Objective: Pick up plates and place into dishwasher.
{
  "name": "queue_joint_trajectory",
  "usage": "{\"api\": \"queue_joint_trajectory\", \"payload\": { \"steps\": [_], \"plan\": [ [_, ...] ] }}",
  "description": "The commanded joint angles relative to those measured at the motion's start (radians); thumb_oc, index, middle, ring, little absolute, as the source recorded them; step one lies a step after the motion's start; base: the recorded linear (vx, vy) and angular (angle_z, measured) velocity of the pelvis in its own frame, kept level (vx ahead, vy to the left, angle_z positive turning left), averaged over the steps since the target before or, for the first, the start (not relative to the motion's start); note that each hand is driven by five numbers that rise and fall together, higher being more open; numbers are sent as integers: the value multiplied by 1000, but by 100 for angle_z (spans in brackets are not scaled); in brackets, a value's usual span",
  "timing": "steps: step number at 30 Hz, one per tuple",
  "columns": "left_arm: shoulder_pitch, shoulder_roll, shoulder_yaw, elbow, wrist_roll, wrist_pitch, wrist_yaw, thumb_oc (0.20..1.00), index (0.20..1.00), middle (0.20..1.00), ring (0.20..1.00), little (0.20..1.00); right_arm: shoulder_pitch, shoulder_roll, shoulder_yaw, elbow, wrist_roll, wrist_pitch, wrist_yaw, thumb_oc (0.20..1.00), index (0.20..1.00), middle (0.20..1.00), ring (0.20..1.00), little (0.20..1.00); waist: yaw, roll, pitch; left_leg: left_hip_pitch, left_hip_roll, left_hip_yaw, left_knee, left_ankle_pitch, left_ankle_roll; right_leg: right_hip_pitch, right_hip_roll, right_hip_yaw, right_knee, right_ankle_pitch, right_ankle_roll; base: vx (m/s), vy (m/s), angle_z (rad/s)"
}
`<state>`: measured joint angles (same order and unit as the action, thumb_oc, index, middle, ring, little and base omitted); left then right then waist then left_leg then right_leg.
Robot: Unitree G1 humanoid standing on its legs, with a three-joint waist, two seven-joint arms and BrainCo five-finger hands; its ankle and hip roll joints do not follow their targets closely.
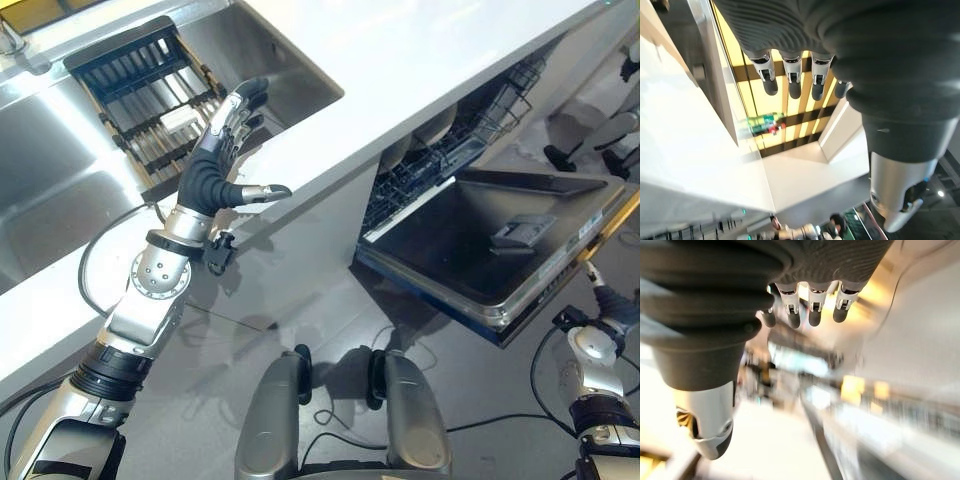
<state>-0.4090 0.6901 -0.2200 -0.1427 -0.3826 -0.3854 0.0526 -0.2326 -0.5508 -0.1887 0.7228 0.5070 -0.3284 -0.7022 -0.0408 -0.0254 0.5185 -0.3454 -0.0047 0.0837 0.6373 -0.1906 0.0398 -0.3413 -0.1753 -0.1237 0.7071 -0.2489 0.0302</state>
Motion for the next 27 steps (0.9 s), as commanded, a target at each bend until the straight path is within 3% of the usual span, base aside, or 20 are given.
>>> {"api": "queue_joint_trajectory", "payload": {
  "steps": [1, 2, 4, 7, 8, 9, 12, 13, 20, 23, 27],
  "plan": [
    [59, -74, -45, -48, 24, -38, 18, 1000, 1000, 1000, 1000, 1000, -28, -16, -17, 62, 86, -68, 9, 1000, 1000, 1000, 1000, 1000, -5, 44, -38, 33, -1, 35, 68, -132, 61, 35, 52, 4, -25, 45, -66, -9, -3, -3],
    [54, -71, -50, -51, 19, -34, 16, 1000, 1000, 1000, 1000, 1000, -34, -9, -17, 90, 120, -68, 40, 1000, 1000, 1000, 1000, 1000, -3, 48, -38, 34, -3, 34, 67, -131, 62, 37, 50, 4, -26, 46, -66, 0, 0, 0],
    [44, -64, -59, -48, 7, -31, 6, 1000, 1000, 1000, 1000, 1000, -55, 15, -3, 172, 254, -44, 192, 1000, 1000, 1000, 1000, 1000, 8, 58, -37, 40, -10, 31, 65, -129, 61, 41, 47, 4, -29, 48, -65, -1, -17, 0],
    [18, -60, -76, -52, 8, -20, 0, 1000, 1000, 1000, 1000, 1000, -99, 36, 42, 276, 393, 51, 439, 1000, 1000, 1000, 1000, 1000, 29, 71, -32, 36, -21, 19, 73, -133, 60, 40, 40, 1, -16, 39, -67, -10, -25, 0],
    [13, -58, -75, -52, 6, -21, -8, 1000, 1000, 1000, 1000, 1000, -117, 39, 64, 287, 427, 71, 491, 1000, 1000, 1000, 1000, 1000, 36, 74, -33, 31, -24, 16, 63, -118, 59, 36, 38, -2, -22, 49, -69, -38, -53, 1],
    [7, -53, -75, -53, 5, -16, -17, 1000, 1000, 1000, 1000, 1000, -133, 41, 90, 293, 506, 90, 604, 1000, 1000, 1000, 1000, 1000, 45, 77, -29, 31, -26, 12, 71, -124, 58, 34, 34, -5, -8, 39, -70, -27, -54, 1],
    [-13, -46, -76, -50, -10, -4, -40, 1000, 1000, 1000, 1000, 1000, -176, 65, 135, 319, 599, 96, 771, 1000, 1000, 1000, 1000, 1000, 61, 85, -29, 23, -29, 6, 75, -121, 58, 25, 25, -14, 10, 32, -74, -6, -55, -2],
    [-22, -49, -76, -48, -13, 4, -50, 1000, 1000, 1000, 1000, 1000, -199, 76, 154, 328, 635, 130, 842, 1000, 1000, 1000, 1000, 1000, 68, 89, -27, 18, -31, 2, 80, -120, 58, 19, 19, -18, 21, 29, -74, 2, -52, 2],
    [-36, -31, -61, -20, -60, 4, -122, 1000, 1000, 1000, 1000, 1000, -377, 69, 232, 262, 844, 251, 1147, 1000, 1000, 1000, 1000, 1000, 100, 96, -27, -8, -39, -11, 102, -116, 56, -10, 2, -31, 59, 19, -78, -4, -46, -4],
    [-24, -22, -45, -5, -79, -9, -155, 1000, 1000, 1000, 1000, 1000, -412, 67, 249, 177, 929, 234, 1236, 1000, 1000, 1000, 1000, 1000, 106, 97, -32, -18, -39, -14, 106, -112, 53, -19, -4, -35, 67, 20, -77, 15, -29, -16],
    [-15, -4, -39, 4, -103, -5, -199, 1000, 1000, 1000, 1000, 1000, -489, 51, 248, 21, 988, 208, 1257, 1000, 1000, 1000, 1000, 1000, 119, 96, -41, -25, -42, -27, 118, -118, 50, -22, -14, -41, 82, 16, -69, 49, -45, -18]
  ]
}}
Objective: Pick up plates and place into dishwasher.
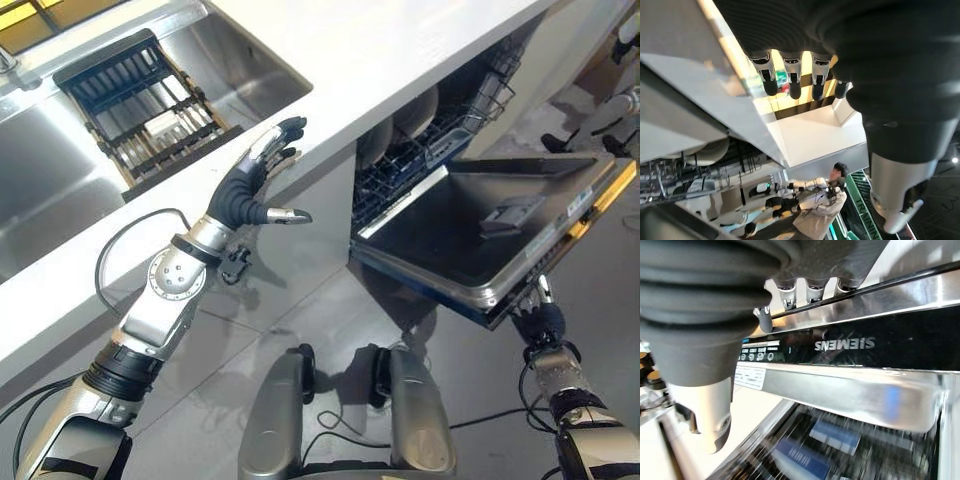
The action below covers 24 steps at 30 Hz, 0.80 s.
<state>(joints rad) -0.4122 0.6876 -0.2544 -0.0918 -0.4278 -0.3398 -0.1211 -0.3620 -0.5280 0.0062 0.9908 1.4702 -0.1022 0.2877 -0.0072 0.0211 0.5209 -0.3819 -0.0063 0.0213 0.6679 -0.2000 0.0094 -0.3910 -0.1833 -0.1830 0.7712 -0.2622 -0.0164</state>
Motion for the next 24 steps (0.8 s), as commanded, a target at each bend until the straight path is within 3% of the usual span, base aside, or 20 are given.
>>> {"api": "queue_joint_trajectory", "payload": {
  "steps": [1, 7, 17, 20, 23, 24],
  "plan": [
    [-17, 7, -5, -44, -65, -46, -29, 1000, 1000, 1000, 1000, 1000, -387, 16, 49, -265, 34, -16, 263, 1000, 1000, 1000, 1000, 1000, 89, 48, -46, 8, -43, 32, 92, -109, 80, 25, -7, 17, 23, 27, -21, 42, -46, -19],
    [-41, 51, -25, -40, -74, -20, -65, 1000, 1000, 1000, 1000, 1000, -499, -48, 44, -287, 62, 2, 227, 1000, 1000, 1000, 1000, 1000, 109, 44, -64, -4, -45, 14, 104, -109, 72, 30, -10, 4, 27, 23, -21, 41, -50, -8],
    [-80, 103, -65, -6, -100, -7, -96, 1000, 1000, 1000, 1000, 1000, -512, -77, 54, -205, 60, 10, 203, 1000, 1000, 1000, 1000, 1000, 123, 38, -94, 47, -39, -9, 50, -87, 57, 108, -3, -12, -37, 33, -24, 47, -24, 29],
    [-90, 99, -77, 7, -119, 5, -129, 1000, 1000, 1000, 1000, 1000, -486, -76, 47, -158, 11, -4, 111, 1000, 1000, 1000, 1000, 1000, 120, 32, -107, 63, -33, -10, 32, -80, 53, 128, -1, -18, -59, 40, -26, 33, 2, 34],
    [-82, 77, -103, 18, -116, 20, -152, 1000, 1000, 1000, 1000, 1000, -436, -56, 51, -108, -149, -27, 6, 1000, 1000, 1000, 1000, 1000, 114, 24, -125, 99, -26, -7, -15, -64, 51, 163, 10, -16, -108, 56, -22, 37, 7, 30],
    [-73, 54, -128, 27, -126, 51, -167, 1000, 1000, 1000, 1000, 1000, -408, -38, 57, -77, -194, -30, -61, 1000, 1000, 1000, 1000, 1000, 107, 19, -135, 120, -20, -1, -50, -51, 49, 180, 18, -12, -141, 66, -17, 50, 17, -7]
  ]
}}
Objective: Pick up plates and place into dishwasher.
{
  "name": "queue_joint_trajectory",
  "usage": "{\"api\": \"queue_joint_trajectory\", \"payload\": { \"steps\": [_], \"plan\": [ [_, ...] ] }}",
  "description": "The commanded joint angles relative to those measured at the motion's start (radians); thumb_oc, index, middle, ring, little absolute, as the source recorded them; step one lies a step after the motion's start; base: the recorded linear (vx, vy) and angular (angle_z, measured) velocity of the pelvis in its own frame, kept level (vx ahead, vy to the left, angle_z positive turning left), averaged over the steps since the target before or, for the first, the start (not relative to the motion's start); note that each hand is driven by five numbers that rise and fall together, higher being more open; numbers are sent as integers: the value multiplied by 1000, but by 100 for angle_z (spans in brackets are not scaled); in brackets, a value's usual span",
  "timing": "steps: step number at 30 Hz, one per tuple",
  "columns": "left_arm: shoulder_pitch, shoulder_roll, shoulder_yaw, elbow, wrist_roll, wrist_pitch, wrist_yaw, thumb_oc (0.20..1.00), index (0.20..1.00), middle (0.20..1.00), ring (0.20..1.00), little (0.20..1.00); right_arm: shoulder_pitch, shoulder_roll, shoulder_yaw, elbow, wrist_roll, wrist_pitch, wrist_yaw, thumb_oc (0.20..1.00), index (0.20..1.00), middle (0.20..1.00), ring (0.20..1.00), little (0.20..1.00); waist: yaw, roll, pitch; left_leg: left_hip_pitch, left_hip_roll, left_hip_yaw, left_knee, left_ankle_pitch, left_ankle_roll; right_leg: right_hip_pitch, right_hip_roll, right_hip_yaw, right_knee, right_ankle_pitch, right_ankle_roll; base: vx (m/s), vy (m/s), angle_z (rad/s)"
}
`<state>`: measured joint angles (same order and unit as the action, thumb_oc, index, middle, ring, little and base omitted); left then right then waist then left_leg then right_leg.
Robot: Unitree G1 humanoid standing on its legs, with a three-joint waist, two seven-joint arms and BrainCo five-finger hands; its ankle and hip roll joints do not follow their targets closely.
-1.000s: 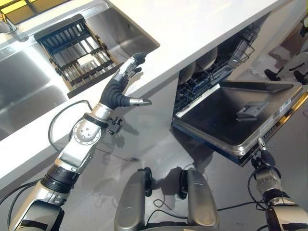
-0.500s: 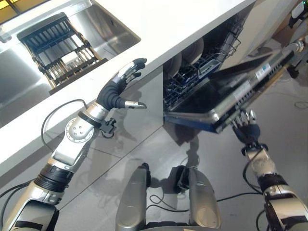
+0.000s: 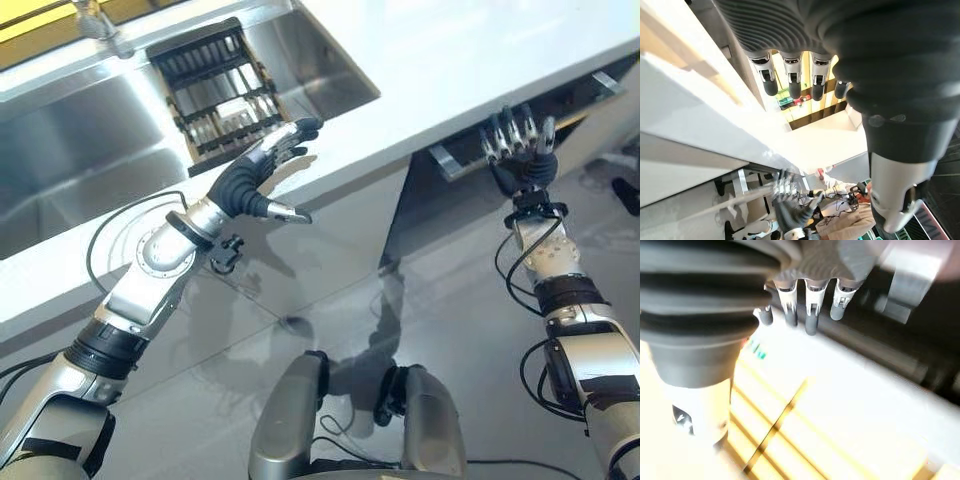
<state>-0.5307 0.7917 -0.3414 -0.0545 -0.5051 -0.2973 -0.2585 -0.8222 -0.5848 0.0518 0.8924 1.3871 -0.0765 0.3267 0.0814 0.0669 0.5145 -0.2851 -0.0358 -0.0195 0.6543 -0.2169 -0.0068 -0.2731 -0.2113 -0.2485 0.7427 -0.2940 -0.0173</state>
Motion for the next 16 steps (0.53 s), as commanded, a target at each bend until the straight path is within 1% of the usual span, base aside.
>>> {"api": "queue_joint_trajectory", "payload": {
  "steps": [1, 2, 4, 5, 6, 7, 9, 10, 12, 13, 15, 16],
  "plan": [
    [60, -72, -61, 6, -57, 25, -34, 1000, 1000, 1000, 1000, 1000, 80, 38, 8, 43, -109, -60, -132, 1000, 1000, 1000, 1000, 1000, 14, -29, -142, 48, 14, 45, -81, -17, 63, 82, 55, 58, -151, 111, -11, 69, 17, -17],
    [74, -96, -82, 30, -48, 25, -38, 1000, 1000, 1000, 1000, 1000, 107, 65, -2, 63, -118, -70, -154, 1000, 1000, 1000, 1000, 1000, 10, -31, -153, 73, 18, 49, -121, -6, 62, 102, 62, 63, -191, 122, -6, 61, 14, -16],
    [100, -141, -140, 81, -15, 34, -37, 1000, 1000, 1000, 1000, 1000, 154, 133, -13, 95, -117, -71, -245, 1000, 1000, 1000, 1000, 1000, 1, -36, -178, 123, 26, 56, -206, 24, 57, 141, 77, 75, -275, 148, 5, 69, 15, -19],
    [124, -176, -166, 109, 17, 30, -26, 1000, 1000, 1000, 1000, 1000, 179, 176, -13, 97, -100, -75, -276, 1000, 1000, 1000, 1000, 1000, -5, -39, -193, 152, 29, 62, -249, 40, 55, 165, 87, 85, -322, 161, 9, 96, 27, -24],
    [143, -198, -193, 145, 41, 12, -25, 1000, 1000, 1000, 1000, 1000, 208, 212, -18, 107, -99, -71, -302, 1000, 1000, 1000, 1000, 1000, -9, -40, -209, 175, 29, 61, -288, 52, 53, 186, 94, 90, -363, 171, 15, 92, 36, -23],
    [162, -219, -211, 180, 52, 9, -27, 1000, 1000, 1000, 1000, 1000, 232, 243, -22, 108, -82, -59, -324, 1000, 1000, 1000, 1000, 1000, -13, -41, -224, 196, 30, 66, -323, 67, 49, 206, 100, 96, -406, 185, 19, 90, 45, -20],
    [220, -273, -242, 254, 69, 5, -28, 1000, 1000, 1000, 1000, 1000, 305, 300, -10, 118, -95, -37, -298, 1000, 1000, 1000, 1000, 1000, -21, -42, -264, 237, 30, 70, -402, 98, 44, 246, 116, 109, -487, 211, 29, 71, 57, -10],
    [235, -284, -248, 284, 78, -13, -30, 1000, 1000, 1000, 1000, 1000, 326, 311, -5, 117, -100, -34, -288, 1000, 1000, 1000, 1000, 1000, -23, -42, -277, 250, 31, 72, -429, 110, 41, 256, 119, 112, -513, 222, 32, 44, 62, -13],
    [284, -323, -261, 390, 95, -63, -65, 1000, 1000, 1000, 1000, 1000, 395, 349, 24, 114, -120, 13, -256, 1000, 1000, 1000, 1000, 1000, -34, -45, -317, 278, 34, 79, -493, 142, 33, 277, 128, 125, -578, 253, 43, 9, 60, -25],
    [307, -338, -262, 422, 103, -85, -74, 1000, 1000, 1000, 1000, 1000, 427, 361, 41, 106, -130, 21, -241, 1000, 1000, 1000, 1000, 1000, -38, -46, -330, 288, 38, 85, -517, 150, 32, 283, 130, 129, -598, 262, 46, -18, 56, -20],
    [346, -362, -255, 480, 110, -98, -86, 1000, 1000, 1000, 1000, 1000, 488, 380, 65, 98, -176, 45, -220, 1000, 1000, 1000, 1000, 1000, -44, -48, -352, 307, 44, 95, -561, 168, 27, 296, 132, 132, -640, 282, 52, -30, 54, -14],
    [369, -387, -248, 539, 113, -119, -97, 1000, 1000, 1000, 1000, 1000, 532, 394, 86, 95, -201, 56, -208, 1000, 1000, 1000, 1000, 1000, -50, -50, -366, 320, 47, 101, -593, 179, 24, 304, 135, 133, -666, 295, 56, -37, 57, -15]
  ]
}}
